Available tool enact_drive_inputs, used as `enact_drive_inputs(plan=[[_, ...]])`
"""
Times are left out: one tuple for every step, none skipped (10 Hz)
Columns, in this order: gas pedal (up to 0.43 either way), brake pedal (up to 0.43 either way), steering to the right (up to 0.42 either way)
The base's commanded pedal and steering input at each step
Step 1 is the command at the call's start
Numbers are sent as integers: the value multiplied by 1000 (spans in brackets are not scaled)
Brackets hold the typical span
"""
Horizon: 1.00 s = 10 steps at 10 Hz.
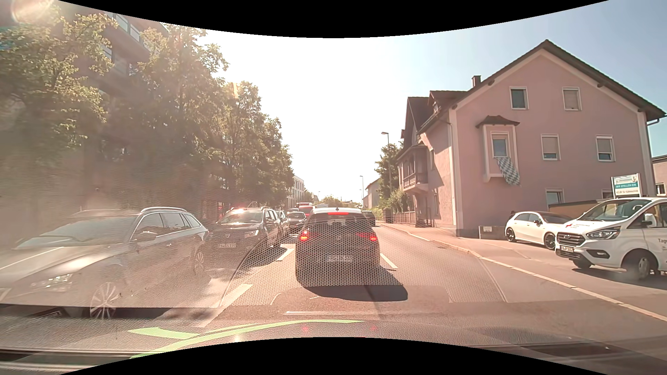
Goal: Follow the waypoints while adhering to traffic rules and regulations
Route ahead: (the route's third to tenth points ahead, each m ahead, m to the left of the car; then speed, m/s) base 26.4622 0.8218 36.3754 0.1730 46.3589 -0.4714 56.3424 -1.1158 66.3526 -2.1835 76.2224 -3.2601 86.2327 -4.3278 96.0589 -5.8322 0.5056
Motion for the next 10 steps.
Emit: enact_drive_inputs(plan=[[0,140,2],[0,140,2],[0,146,2],[0,146,2],[0,146,2],[0,146,2],[0,146,2],[0,152,2],[0,146,2],[0,146,2]])
